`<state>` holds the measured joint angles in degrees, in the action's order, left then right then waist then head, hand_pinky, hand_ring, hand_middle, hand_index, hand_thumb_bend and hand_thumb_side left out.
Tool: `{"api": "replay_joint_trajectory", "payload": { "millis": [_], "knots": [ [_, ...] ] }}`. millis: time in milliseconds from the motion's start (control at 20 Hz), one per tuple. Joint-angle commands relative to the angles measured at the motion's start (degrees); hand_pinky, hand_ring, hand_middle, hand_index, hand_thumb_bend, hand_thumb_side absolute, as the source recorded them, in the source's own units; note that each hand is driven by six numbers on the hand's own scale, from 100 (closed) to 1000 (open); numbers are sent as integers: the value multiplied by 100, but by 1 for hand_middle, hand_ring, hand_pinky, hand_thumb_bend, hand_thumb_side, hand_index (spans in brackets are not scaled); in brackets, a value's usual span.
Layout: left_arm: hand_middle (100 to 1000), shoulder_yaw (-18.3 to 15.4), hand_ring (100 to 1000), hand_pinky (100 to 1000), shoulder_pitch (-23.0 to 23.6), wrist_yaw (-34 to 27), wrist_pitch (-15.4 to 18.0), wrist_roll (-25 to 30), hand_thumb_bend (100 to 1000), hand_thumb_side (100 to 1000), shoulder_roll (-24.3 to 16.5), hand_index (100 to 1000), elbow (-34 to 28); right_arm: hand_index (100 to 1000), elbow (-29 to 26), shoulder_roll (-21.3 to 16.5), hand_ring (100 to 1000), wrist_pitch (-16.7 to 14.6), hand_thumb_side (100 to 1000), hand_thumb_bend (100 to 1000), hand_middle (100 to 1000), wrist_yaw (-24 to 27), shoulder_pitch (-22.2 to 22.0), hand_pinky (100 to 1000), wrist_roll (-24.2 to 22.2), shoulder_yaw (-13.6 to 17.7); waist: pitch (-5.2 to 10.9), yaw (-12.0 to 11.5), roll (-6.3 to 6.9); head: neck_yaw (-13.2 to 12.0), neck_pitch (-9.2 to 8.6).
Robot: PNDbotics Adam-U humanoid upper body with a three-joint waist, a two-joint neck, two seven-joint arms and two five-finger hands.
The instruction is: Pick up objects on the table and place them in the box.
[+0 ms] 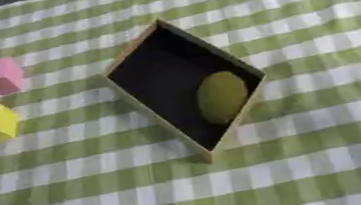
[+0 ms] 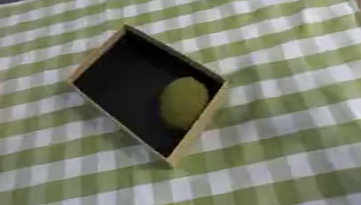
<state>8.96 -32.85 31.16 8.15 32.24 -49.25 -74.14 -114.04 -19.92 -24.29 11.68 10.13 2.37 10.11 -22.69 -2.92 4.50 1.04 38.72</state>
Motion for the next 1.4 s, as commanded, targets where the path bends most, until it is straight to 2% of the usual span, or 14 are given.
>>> {"api": "replay_joint_trajectory", "payload": {
  "millis": [50,400,700,900,1050,1400],
  "knots": [
    [736,-30,838,858,-86,76,-4,50,371,100,-142,857,7,877,-56,-54,1000,19,624,100,548,-26,57,922,-16,3,16,-3,13,-30,-74],
    [646,-102,770,810,-86,-124,-58,34,236,100,-176,793,-174,878,-56,-64,1000,26,623,100,548,-15,31,923,-13,14,47,-27,7,-17,-49],
    [641,-185,756,804,-293,-693,-118,88,144,100,-266,788,-893,877,-56,-129,1000,-15,621,100,550,15,-7,922,14,28,127,-61,16,2,-14],
    [640,0,752,805,-814,-1058,-130,371,100,100,-100,787,-1208,876,-56,-183,1000,-11,621,100,550,70,-10,922,-7,-2,198,-37,43,-16,18],
    [637,170,749,803,-1275,-1217,-131,614,100,100,150,784,-1304,876,-56,-199,1000,10,622,100,550,122,3,922,-35,-22,232,15,66,-36,28],
    [636,548,747,804,-2232,-1081,-43,979,100,100,918,784,-1089,877,-56,-184,1000,101,625,100,550,192,72,924,-96,-48,221,168,140,-150,-15]
  ]
}}
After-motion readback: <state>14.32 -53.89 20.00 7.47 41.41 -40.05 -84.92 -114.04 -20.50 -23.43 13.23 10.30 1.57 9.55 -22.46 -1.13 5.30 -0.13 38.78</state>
